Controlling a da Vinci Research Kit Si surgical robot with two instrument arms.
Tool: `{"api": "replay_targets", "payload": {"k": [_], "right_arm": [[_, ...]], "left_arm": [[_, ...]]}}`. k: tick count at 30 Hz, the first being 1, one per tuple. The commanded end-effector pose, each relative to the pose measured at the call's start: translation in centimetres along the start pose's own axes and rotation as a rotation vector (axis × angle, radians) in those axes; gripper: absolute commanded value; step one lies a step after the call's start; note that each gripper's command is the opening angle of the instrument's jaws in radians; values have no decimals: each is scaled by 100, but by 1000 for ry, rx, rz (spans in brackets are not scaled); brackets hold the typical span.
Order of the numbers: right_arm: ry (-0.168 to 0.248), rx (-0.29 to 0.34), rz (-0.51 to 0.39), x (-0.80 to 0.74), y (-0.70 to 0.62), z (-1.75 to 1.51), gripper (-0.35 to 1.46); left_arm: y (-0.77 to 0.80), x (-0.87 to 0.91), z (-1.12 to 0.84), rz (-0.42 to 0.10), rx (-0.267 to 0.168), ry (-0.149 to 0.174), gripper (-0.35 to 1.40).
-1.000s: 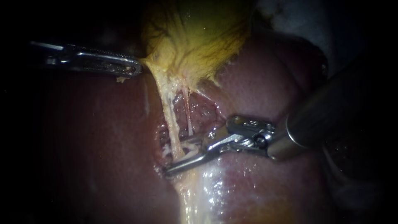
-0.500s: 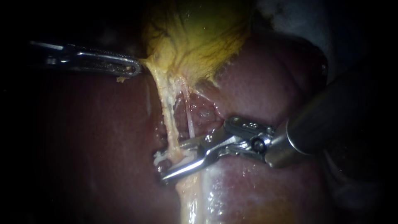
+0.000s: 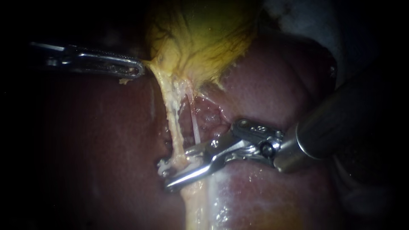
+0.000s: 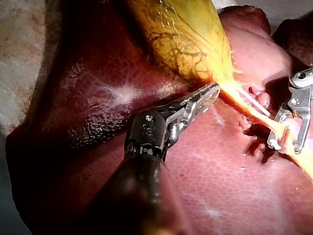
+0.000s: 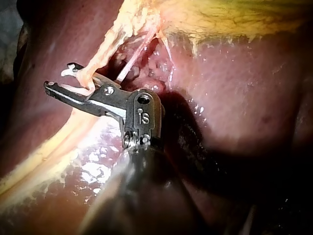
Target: Clipping second clip left tube
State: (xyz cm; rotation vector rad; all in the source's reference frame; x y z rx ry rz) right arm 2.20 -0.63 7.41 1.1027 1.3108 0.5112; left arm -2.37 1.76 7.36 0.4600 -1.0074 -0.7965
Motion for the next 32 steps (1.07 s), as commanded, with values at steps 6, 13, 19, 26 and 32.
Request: {"api": "replay_targets", "payload": {"k": [6,13,19,26,32], "right_arm": [[-34,-24,-50,0,1,0,-13],[-33,-40,-62,0,1,0,-35],[-22,-64,-122,1,2,3,-35],[-22,-67,-134,0,1,5,-35],[-22,-68,-135,0,1,5,-35]], "left_arm": [[0,0,0,0,0,0,-35],[0,0,0,0,0,0,-35],[0,0,0,0,0,0,-35],[0,0,-1,0,0,0,-35],[1,0,-1,0,-3,-1,-35]]}}
